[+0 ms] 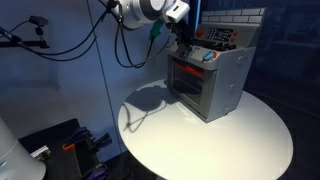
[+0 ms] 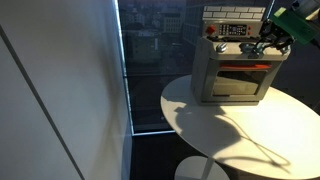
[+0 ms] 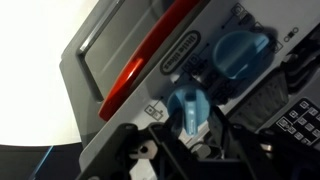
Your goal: Turn the second blue knob from the right on the stove to the left
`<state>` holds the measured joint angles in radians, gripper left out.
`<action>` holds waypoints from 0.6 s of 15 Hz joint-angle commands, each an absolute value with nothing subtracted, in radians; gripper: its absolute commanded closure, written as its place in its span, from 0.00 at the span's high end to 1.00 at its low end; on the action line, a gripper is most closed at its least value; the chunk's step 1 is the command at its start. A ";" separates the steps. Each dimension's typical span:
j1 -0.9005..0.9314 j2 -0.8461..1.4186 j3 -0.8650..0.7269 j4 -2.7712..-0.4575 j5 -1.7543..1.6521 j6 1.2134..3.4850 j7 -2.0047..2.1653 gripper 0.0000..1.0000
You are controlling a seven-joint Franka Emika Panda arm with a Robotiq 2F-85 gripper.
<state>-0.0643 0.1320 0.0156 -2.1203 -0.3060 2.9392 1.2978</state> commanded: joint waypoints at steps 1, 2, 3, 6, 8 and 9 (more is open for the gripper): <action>-0.052 0.102 -0.010 -2.120 -0.381 2.909 1.343 0.11; -0.052 0.098 -0.012 -2.121 -0.403 2.906 1.349 0.11; -0.051 0.096 -0.013 -2.122 -0.419 2.904 1.352 0.11; -0.049 0.087 -0.019 -2.126 -0.471 2.896 1.358 0.11; -0.047 0.083 -0.023 -2.127 -0.508 2.890 1.354 0.11; -0.046 0.081 -0.025 -2.128 -0.524 2.887 1.352 0.11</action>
